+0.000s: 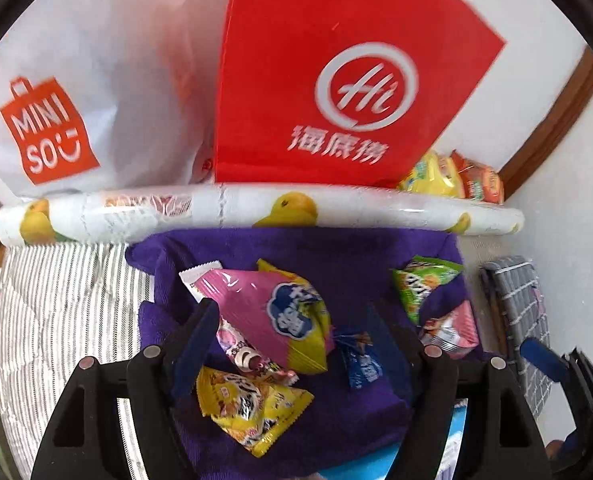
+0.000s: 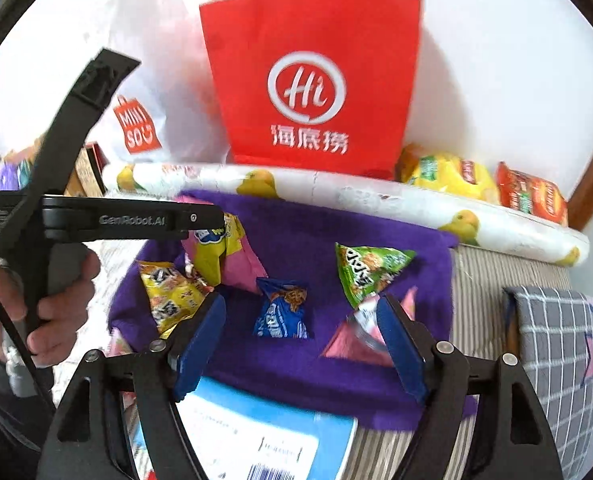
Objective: Organize snacks
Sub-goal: 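Open the right tool on the blue packet while the left tool releases the purple packet, then move both tools back from the towel toward the snack pile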
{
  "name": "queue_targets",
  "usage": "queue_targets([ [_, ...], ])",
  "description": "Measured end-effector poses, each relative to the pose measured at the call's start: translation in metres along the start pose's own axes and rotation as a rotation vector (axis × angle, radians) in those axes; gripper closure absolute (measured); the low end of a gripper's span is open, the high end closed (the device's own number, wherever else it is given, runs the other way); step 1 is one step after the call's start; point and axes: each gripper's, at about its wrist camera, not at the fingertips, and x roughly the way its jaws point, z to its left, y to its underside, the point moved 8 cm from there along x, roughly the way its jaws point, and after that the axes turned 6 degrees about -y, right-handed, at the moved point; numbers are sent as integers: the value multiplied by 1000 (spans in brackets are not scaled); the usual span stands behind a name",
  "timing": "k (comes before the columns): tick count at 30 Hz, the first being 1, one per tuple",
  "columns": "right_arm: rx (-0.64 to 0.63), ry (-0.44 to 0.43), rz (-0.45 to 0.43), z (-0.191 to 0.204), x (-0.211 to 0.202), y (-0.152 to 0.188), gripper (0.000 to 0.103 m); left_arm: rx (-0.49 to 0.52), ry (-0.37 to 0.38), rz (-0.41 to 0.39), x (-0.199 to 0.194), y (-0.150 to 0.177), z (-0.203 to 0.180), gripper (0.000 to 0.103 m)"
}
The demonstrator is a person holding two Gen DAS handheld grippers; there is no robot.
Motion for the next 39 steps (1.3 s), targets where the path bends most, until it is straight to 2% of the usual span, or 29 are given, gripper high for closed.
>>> queue_targets([
  [5,59,7,-40,2,-34,22,26,22,-30,-67,-34,4,-1,29],
  [11,91,33,-62,9,-57,56,26,22,-25,-82,-65,33,3,29],
  [13,99,6,-57,17,-59,70,32,26,-33,-88,-73,44,6,29],
  [16,100,0,-23,28,-56,94,36,14,-45,-92,-81,60,12,29],
  [24,165,-58,82,56,-43,156,36,-8,-61,-106,-104,99,34,29],
  [26,197,-72,101,62,-38,170,32,-10,-64,-107,-108,108,38,29],
  [28,227,-91,129,67,-32,182,23,-9,-66,-105,-111,117,43,29],
  [31,270,-124,138,77,-23,198,22,10,-81,-101,-115,132,49,29],
  [39,282,-96,176,97,0,218,19,-36,-80,-71,-113,165,79,29],
])
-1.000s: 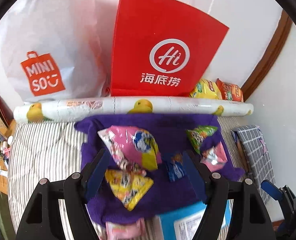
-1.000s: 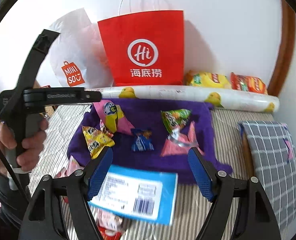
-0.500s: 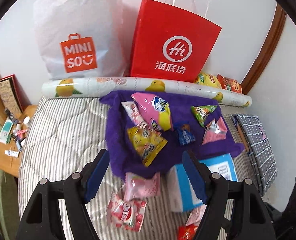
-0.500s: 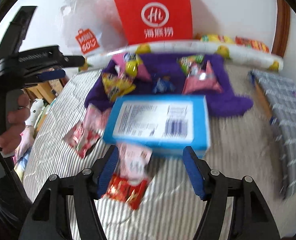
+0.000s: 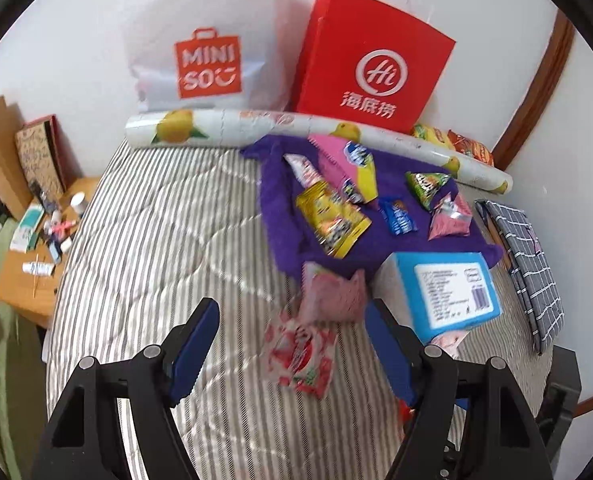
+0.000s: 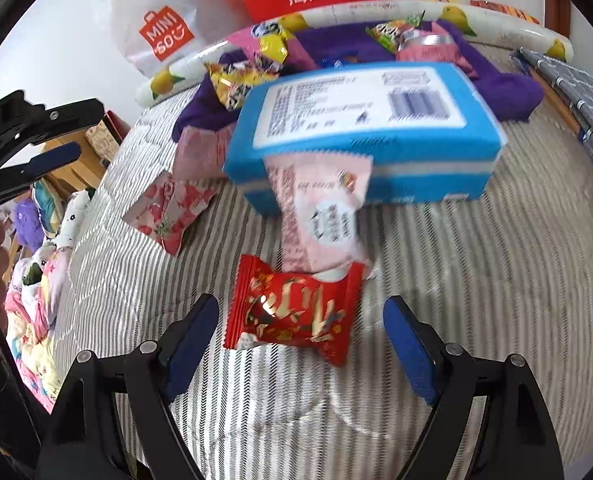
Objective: Organize snacks
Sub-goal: 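Move both tools back from the towel toward the snack pile, then grasp the red packet with the right tool while the left tool grasps the strawberry packet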
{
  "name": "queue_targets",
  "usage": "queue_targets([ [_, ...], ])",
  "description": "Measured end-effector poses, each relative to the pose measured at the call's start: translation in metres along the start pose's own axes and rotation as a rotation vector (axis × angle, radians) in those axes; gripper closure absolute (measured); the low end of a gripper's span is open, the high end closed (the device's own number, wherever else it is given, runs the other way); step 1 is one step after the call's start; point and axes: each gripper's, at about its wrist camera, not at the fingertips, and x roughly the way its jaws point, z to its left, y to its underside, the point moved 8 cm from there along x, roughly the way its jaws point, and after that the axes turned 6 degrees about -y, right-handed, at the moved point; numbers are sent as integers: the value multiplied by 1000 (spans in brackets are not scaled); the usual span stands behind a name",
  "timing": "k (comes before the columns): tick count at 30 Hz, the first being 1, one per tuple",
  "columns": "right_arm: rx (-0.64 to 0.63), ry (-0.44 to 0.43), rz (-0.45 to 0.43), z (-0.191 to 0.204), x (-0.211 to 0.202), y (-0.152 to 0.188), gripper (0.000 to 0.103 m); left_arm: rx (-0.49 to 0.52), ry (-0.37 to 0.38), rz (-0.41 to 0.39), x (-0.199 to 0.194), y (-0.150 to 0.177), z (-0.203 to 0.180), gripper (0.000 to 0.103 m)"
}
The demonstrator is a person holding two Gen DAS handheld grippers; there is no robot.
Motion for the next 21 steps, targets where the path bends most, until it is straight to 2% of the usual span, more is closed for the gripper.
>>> queue_targets([
  [9,-51,155,-69,10,14,4,14,-44,-13,29,6,25,26,30],
  [11,-60,204,-89,10,14,4,19,-53,-14,38,8,29,28,30],
  [13,-81,257,-114,8,13,4,35,-60,-9,46,10,32,29,30],
  [17,-83,229,-113,4,8,4,41,-74,7,54,12,38,29,30],
  [19,-55,189,-113,1,2,5,50,-72,13,58,14,41,27,30],
  [21,-25,134,-95,-1,-1,7,50,-64,18,61,16,45,23,30],
])
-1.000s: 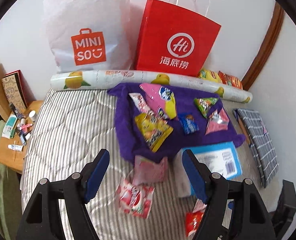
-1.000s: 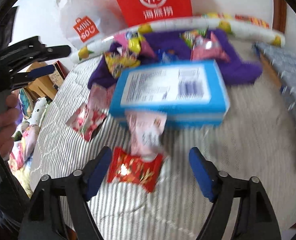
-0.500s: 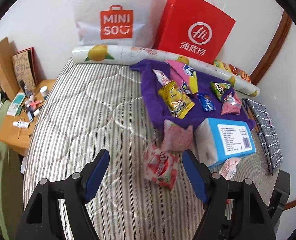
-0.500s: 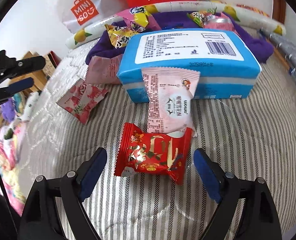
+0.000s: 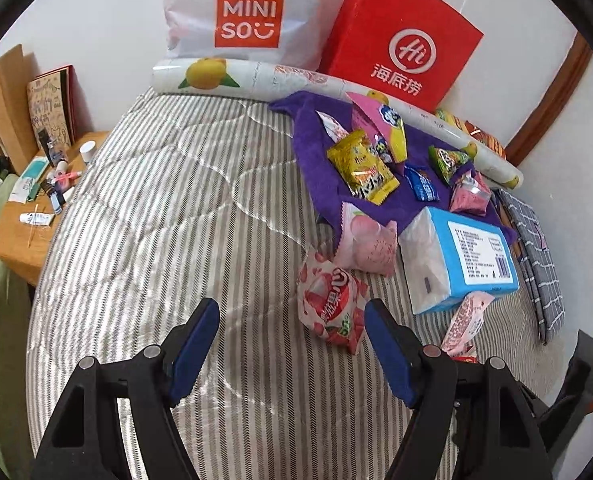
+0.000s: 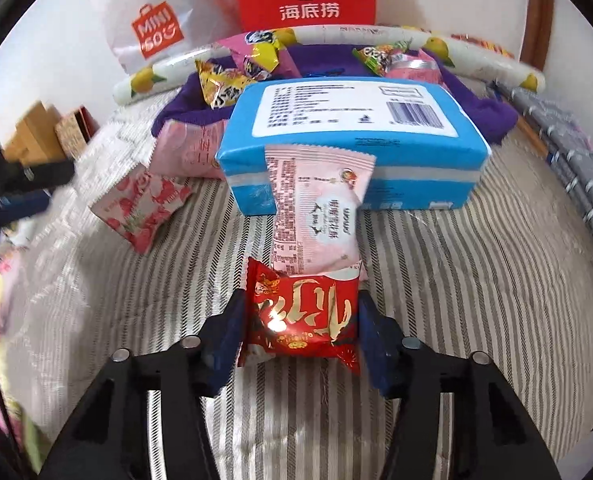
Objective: Organize snacks
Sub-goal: 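Grasp the red packet with the right tool while the left tool grasps the strawberry packet, then carry the red and strawberry packets toward the purple towel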
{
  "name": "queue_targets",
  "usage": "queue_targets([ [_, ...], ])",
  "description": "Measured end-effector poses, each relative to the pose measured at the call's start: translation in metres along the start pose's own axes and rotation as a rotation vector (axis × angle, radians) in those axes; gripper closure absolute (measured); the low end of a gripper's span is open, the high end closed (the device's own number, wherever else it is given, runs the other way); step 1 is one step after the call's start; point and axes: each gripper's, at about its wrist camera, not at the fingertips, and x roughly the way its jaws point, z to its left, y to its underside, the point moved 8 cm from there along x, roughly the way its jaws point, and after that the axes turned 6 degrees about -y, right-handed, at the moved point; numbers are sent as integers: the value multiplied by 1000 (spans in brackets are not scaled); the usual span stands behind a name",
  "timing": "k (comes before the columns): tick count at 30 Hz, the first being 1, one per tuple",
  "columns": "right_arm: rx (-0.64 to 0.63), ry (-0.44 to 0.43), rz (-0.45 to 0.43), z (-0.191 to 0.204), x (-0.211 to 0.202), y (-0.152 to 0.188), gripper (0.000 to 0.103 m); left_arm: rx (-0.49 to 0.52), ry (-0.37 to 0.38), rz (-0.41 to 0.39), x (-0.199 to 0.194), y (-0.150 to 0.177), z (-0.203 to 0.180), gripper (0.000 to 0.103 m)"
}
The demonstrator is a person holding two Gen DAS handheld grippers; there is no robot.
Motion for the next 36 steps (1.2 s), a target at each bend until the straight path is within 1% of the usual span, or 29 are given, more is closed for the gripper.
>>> queue_targets([
  [1,14,-21,3,-2,-3,1,50,4,4,3,2,2,-2,30],
  [2,18,-22,-1,-3,-5,2,50,7,7,5,3,3,-4,30],
  [4,5,-10,-19,-5,-12,3,50,20,11,7,7,5,-10,30],
  [7,-23,8,-57,-9,-29,2,50,46,-4,13,15,4,-16,30],
  [10,-34,8,-79,-16,-41,1,50,70,1,27,28,1,-23,29],
  [16,-3,44,-107,-47,-61,1,50,119,-11,59,51,-2,-35,29],
  [21,33,61,-103,-70,-61,-1,50,179,-24,87,67,1,-42,29],
  [22,40,58,-99,-73,-59,-2,50,187,-23,92,69,2,-44,27],
  [27,65,63,-82,-85,-50,-3,50,238,-39,69,70,6,-51,22],
  [31,69,58,-69,-87,-43,-1,50,301,-101,32,72,11,-57,21],
  [32,70,56,-67,-86,-42,-1,50,311,-114,12,72,12,-58,21],
  [35,69,51,-66,-86,-41,1,50,307,-109,-8,70,13,-57,23],
  [36,68,51,-66,-86,-41,1,50,310,-108,-13,69,13,-56,26],
])
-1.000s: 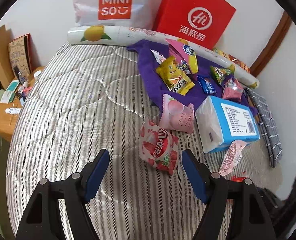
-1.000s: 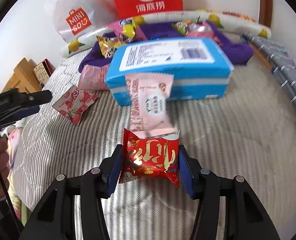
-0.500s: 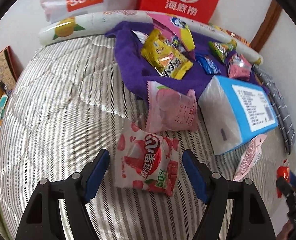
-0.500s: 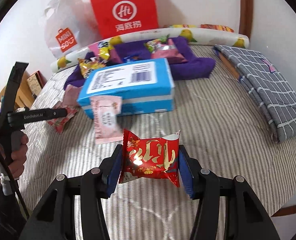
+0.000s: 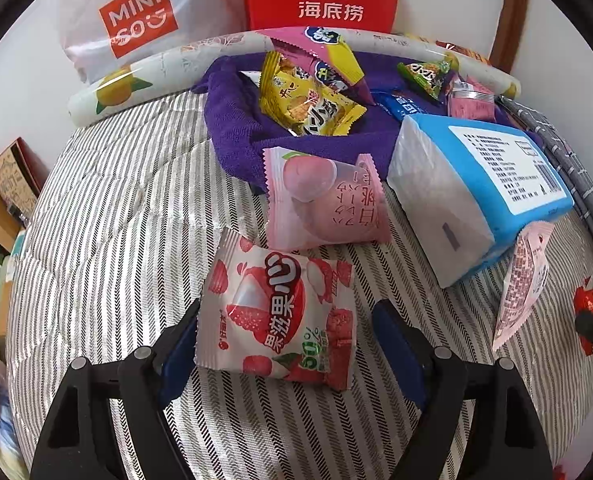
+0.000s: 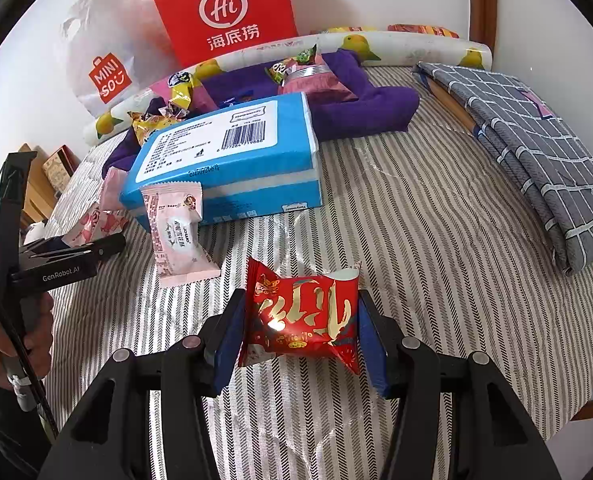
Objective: Organize snacks
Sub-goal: 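Carry the red and strawberry packets toward the purple towel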
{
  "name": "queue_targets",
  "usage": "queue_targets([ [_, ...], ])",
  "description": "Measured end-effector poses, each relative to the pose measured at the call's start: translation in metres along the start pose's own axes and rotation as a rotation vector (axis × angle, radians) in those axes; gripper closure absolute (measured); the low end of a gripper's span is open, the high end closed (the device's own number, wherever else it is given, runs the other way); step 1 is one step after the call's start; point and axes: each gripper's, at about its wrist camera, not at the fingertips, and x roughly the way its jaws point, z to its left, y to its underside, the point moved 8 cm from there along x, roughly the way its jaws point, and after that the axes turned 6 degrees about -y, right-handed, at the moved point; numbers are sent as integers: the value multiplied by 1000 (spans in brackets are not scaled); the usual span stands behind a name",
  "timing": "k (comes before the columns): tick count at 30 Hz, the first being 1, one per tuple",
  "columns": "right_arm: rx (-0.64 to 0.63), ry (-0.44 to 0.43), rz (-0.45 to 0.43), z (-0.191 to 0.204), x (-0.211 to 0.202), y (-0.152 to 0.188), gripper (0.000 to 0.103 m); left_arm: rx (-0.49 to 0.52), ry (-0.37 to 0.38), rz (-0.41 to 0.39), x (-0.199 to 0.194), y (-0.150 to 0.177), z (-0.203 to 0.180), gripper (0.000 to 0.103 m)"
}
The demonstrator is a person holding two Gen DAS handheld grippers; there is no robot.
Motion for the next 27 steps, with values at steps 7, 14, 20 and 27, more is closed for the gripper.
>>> queue_targets([
  [7,2,4,-14,-1,-6,-1,50,-5,14,-3,-10,5,6,52],
  [14,-5,11,-42,-1,-22,-4,50,-45,43,-9,-27,9,10,54],
  [20,-9,19,-77,0,-42,-12,50,-57,68,-44,-55,7,6,54],
  [27,-29,15,-113,0,-65,-25,50,-79,112,-73,-81,2,-6,54],
])
